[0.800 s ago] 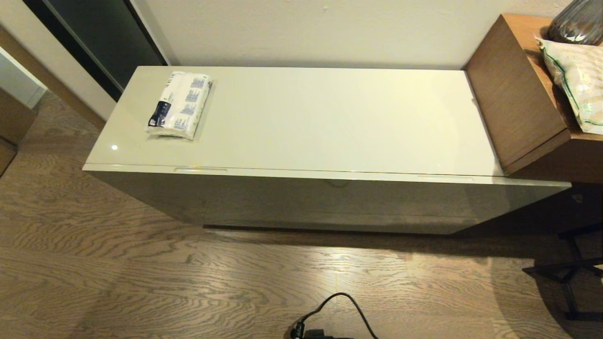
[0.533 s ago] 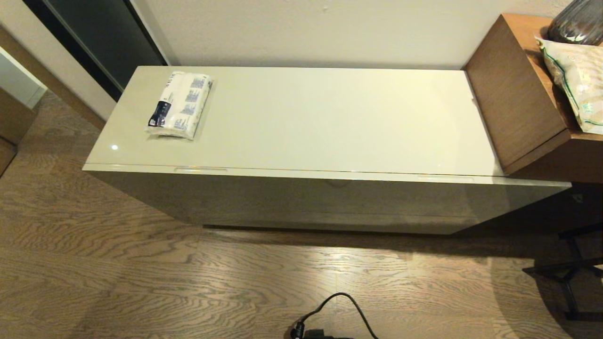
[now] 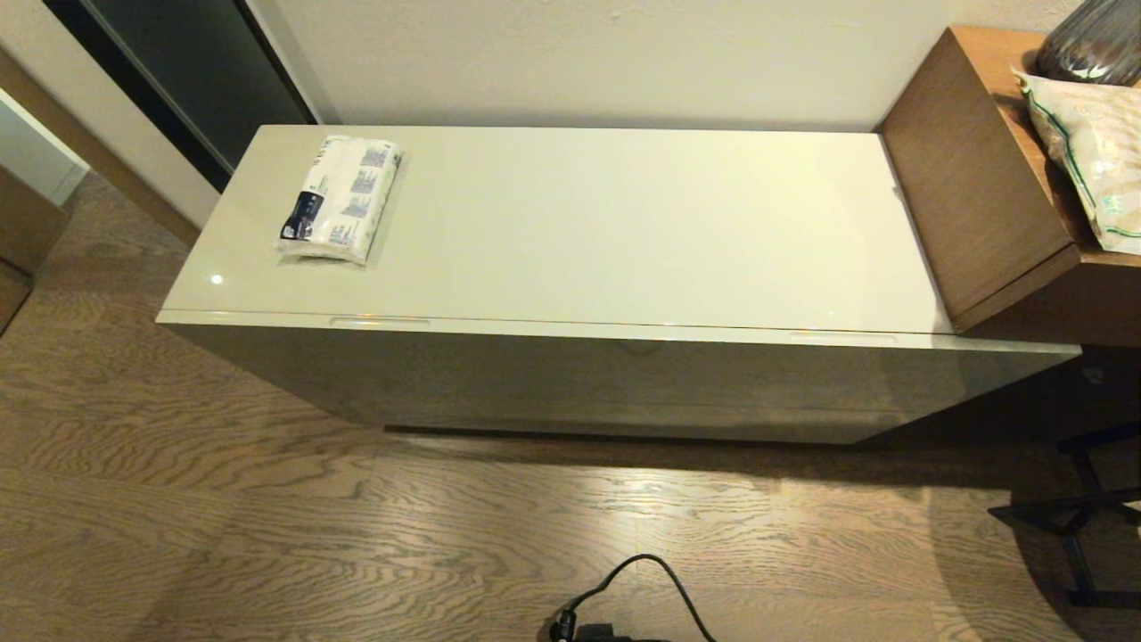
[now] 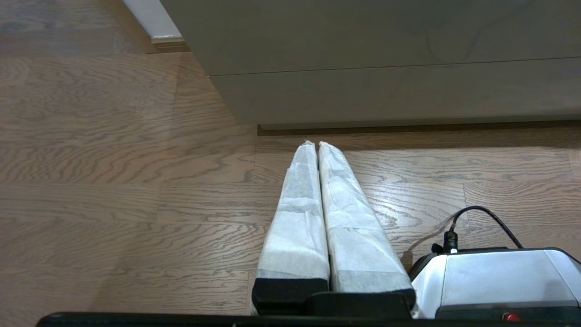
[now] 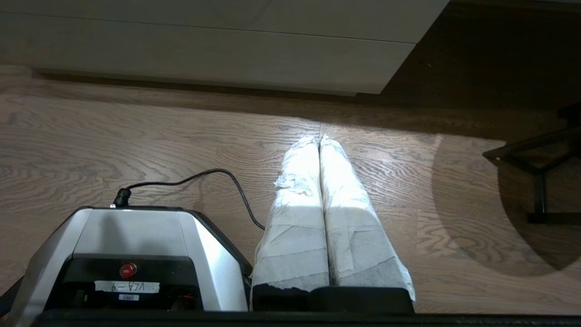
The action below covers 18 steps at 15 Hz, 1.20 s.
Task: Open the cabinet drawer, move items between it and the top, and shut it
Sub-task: Open the drawer
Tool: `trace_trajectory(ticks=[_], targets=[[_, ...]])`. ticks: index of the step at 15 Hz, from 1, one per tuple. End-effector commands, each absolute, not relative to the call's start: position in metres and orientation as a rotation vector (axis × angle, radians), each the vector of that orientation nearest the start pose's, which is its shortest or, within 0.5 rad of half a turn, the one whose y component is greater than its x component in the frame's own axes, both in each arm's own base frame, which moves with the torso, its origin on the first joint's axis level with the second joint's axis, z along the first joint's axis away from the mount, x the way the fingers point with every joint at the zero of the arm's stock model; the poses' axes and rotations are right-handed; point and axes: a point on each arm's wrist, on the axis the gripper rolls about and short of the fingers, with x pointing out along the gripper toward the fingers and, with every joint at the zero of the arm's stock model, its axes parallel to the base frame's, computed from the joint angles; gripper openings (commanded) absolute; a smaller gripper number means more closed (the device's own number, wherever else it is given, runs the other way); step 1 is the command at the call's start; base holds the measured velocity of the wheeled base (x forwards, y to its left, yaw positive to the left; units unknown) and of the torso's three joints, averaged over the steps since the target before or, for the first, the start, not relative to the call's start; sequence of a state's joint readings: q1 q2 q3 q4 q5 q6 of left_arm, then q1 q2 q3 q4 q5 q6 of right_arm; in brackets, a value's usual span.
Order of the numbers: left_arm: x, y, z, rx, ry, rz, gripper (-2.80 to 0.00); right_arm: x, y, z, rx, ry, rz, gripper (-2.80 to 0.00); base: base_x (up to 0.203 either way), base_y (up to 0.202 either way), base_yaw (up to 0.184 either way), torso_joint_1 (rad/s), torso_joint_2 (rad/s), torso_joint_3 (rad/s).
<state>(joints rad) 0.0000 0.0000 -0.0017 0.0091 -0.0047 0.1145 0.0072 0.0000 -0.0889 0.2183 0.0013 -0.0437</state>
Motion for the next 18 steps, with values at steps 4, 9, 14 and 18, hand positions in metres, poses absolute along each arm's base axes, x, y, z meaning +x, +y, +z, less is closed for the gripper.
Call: trace_trajectory(ticks=[4, 9, 14, 18], targets=[[-0.028, 0.0, 0.095, 0.115, -0.05, -0.002, -2.8, -0.031, 0.0, 0.077, -0.045, 0.13, 0.012, -2.8, 0.0, 0.0, 0.0, 0.0, 0.0, 0.0], [-0.015, 0.0, 0.241, -0.147, 0.032, 0.035, -2.8, -0.031, 0.0, 0.077, -0.045, 0.13, 0.012, -2.8, 0.0, 0.0, 0.0, 0.0, 0.0, 0.0], [0.096, 0.0, 0.282, -0.215, 0.475, 0.02, -2.8, -0.031, 0.0, 0.077, -0.045, 0.13, 0.012, -2.8, 0.0, 0.0, 0.0, 0.0, 0.0, 0.0], [0.214, -0.008, 0.279, -0.218, 0.571, -0.053, -2.8, -0.031, 0.0, 0.077, -0.045, 0.13, 0.012, -2.8, 0.0, 0.0, 0.0, 0.0, 0.0, 0.0]])
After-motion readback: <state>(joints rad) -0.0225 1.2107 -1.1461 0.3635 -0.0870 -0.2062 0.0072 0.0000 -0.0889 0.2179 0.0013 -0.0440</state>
